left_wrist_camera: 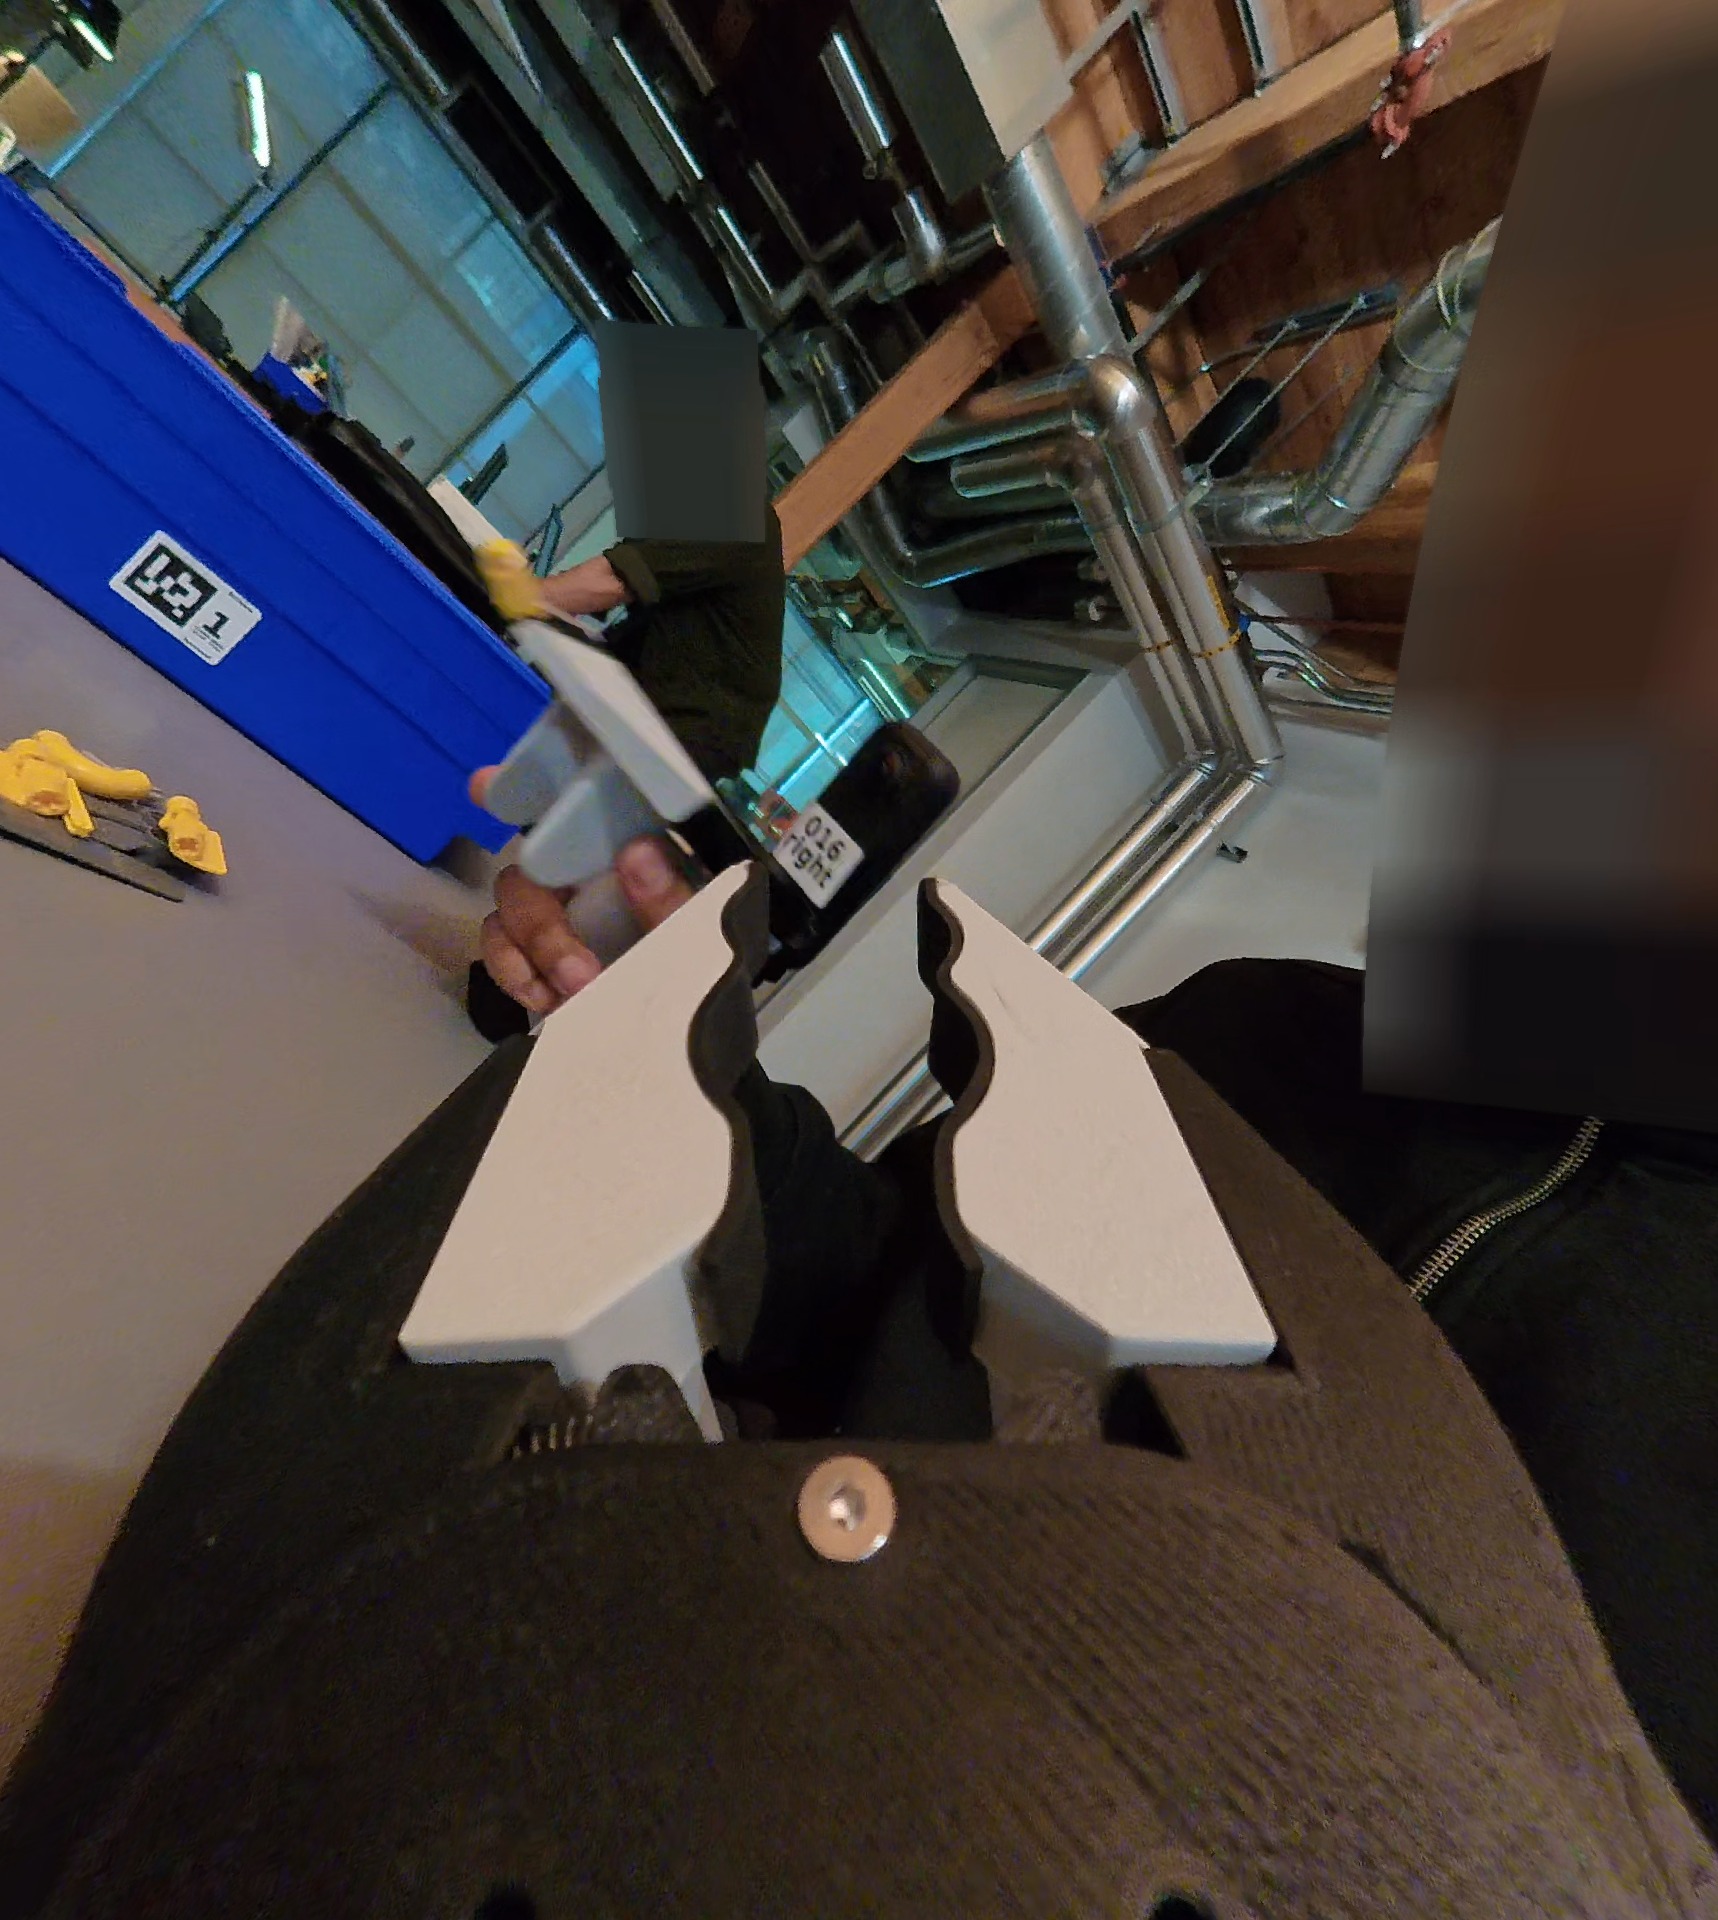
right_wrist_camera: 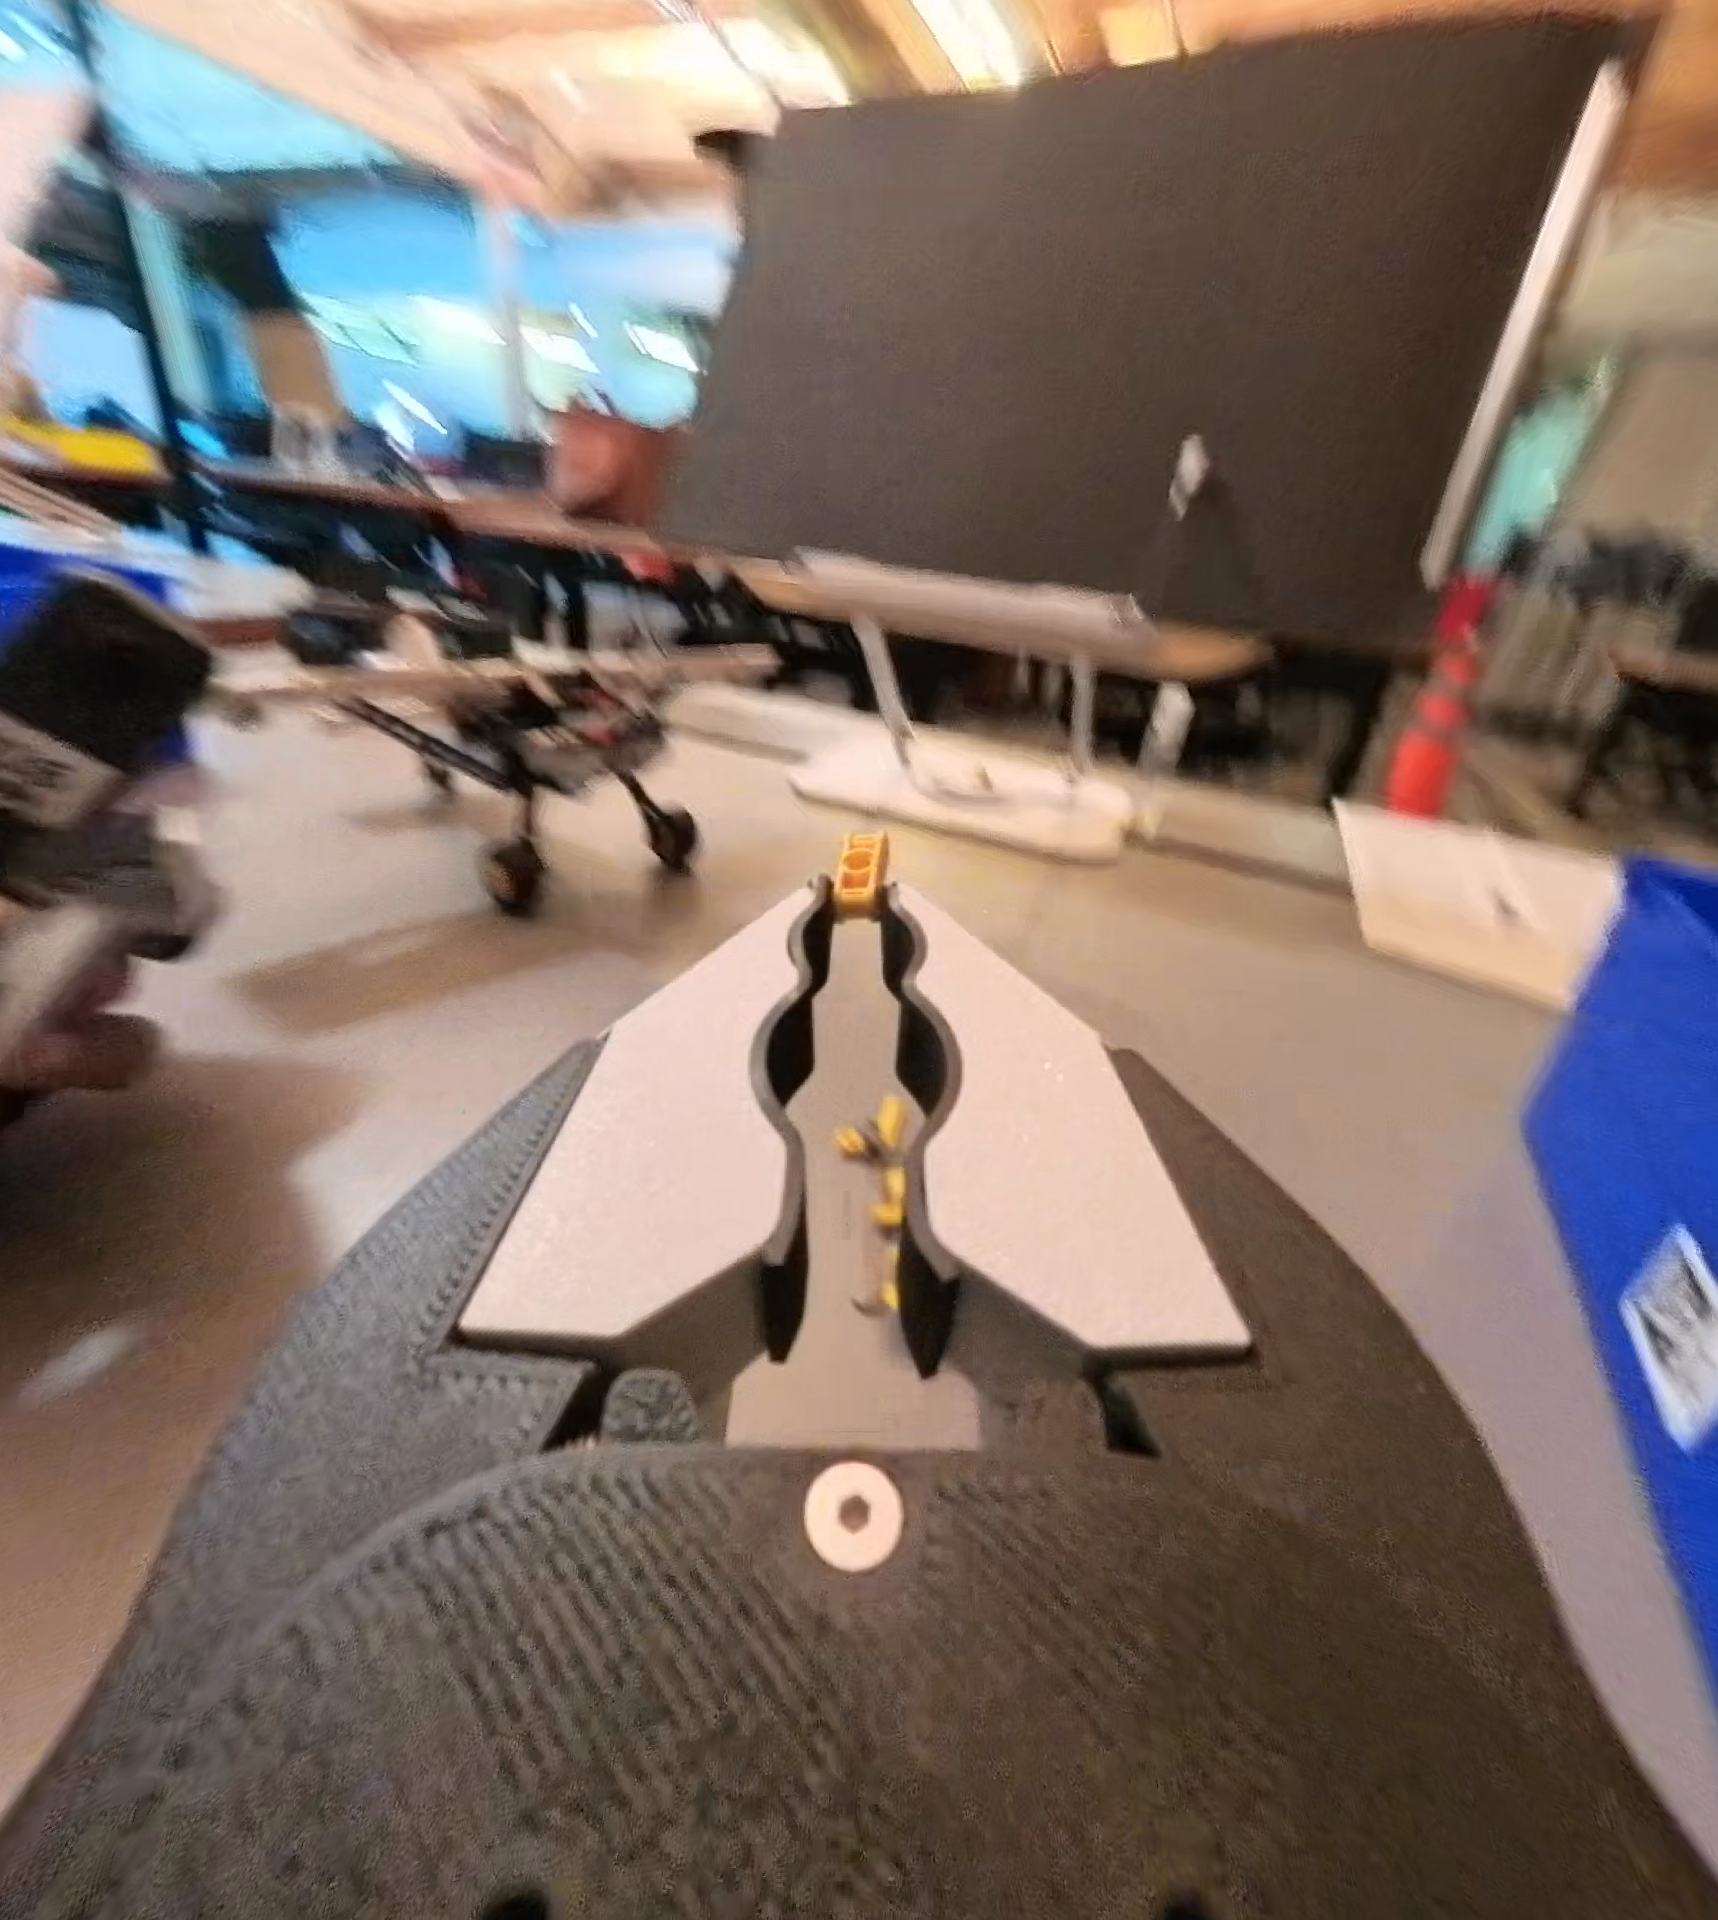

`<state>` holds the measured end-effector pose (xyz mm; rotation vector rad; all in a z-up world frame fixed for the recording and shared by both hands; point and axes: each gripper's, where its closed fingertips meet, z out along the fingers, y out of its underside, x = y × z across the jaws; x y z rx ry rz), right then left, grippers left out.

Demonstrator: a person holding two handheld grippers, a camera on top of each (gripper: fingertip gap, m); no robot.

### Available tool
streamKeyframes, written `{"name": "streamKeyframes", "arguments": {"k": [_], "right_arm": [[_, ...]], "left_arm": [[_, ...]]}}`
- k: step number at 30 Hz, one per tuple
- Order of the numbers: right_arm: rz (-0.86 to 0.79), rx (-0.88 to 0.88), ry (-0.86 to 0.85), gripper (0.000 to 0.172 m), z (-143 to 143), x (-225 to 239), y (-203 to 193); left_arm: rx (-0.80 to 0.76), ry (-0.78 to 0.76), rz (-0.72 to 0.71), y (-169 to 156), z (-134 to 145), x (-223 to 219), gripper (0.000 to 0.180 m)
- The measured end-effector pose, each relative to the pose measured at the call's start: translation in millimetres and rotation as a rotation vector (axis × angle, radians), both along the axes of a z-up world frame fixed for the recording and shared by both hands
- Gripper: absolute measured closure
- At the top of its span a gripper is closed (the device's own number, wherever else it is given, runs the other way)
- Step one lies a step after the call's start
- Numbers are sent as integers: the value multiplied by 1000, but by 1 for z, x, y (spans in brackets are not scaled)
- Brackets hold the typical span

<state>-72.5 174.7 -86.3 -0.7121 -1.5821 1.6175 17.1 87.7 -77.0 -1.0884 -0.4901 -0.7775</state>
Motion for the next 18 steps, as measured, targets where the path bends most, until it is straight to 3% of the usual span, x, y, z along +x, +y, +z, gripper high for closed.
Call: {"name": "streamKeyframes", "arguments": {"k": [4, 10, 18], "right_arm": [[-220, 124, -349, 165, -48, -37, 44], [-252, 86, -742, 165, -100, -45, 70], [-220, 114, -807, 163, -111, -42, 68]], "left_arm": [[-12, 38, 54, -2, 1, -3, 151], [-49, 117, 109, -1, 3, -2, 146], [-91, 160, 99, 5, -1, 4, 145]]}}
